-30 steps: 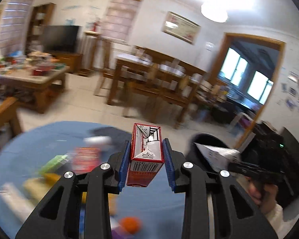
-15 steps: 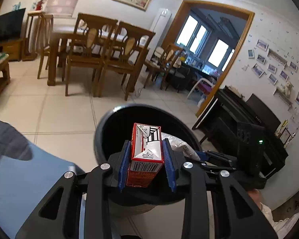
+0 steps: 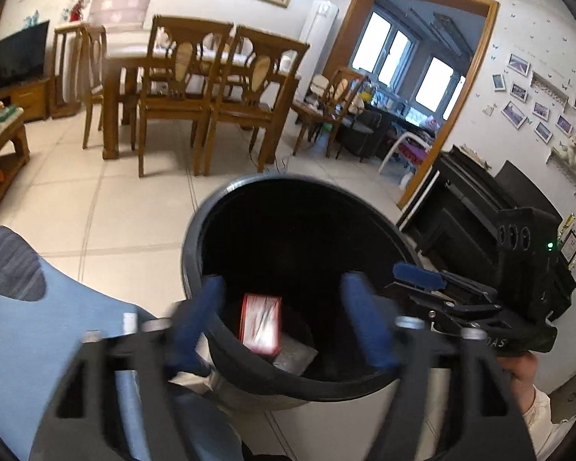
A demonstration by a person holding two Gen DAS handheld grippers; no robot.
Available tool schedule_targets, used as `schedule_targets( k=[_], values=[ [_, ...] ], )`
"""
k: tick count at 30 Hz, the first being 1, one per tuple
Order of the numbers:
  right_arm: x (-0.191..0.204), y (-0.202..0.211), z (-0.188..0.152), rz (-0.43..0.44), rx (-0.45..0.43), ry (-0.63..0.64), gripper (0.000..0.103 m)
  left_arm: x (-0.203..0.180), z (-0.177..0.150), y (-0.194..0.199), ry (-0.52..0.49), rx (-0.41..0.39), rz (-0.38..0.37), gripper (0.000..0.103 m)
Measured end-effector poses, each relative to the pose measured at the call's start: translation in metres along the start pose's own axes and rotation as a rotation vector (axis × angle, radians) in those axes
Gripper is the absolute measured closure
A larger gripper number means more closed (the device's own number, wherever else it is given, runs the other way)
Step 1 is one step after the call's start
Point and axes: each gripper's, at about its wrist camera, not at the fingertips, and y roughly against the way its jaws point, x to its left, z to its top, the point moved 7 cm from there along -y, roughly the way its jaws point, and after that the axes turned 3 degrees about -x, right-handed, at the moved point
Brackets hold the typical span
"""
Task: Collect trash
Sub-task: 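Carry both items to the black bin and open both tools to drop them, then return both tools to the table toward the remaining trash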
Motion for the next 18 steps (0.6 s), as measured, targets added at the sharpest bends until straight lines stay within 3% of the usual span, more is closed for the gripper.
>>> schedule_targets(
  k=[6, 8, 15, 18],
  values=[
    [0.022, 0.009, 0.005, 0.015, -0.017, 0.017, 0.025, 0.0, -0.001, 0.042, -0.012, -0.049, 0.013, 0.009],
    [0.039, 0.01, 0.008, 0.028, -0.015, 0.031, 0.02, 0.004, -0.007, 0.063, -0.002, -0.055, 0.031, 0.005],
    [0.145, -0.004, -0.004, 0.161, 0.042, 0.134, 0.013, 0.035, -0.043, 0.145, 0.019, -0.042, 0.131, 0.005],
    [0.204, -0.018, -0.018, 0.231, 0.081, 0.2, 0.011, 0.065, -0.059, 0.188, 0.042, -0.069, 0.229, 0.005]
  ],
)
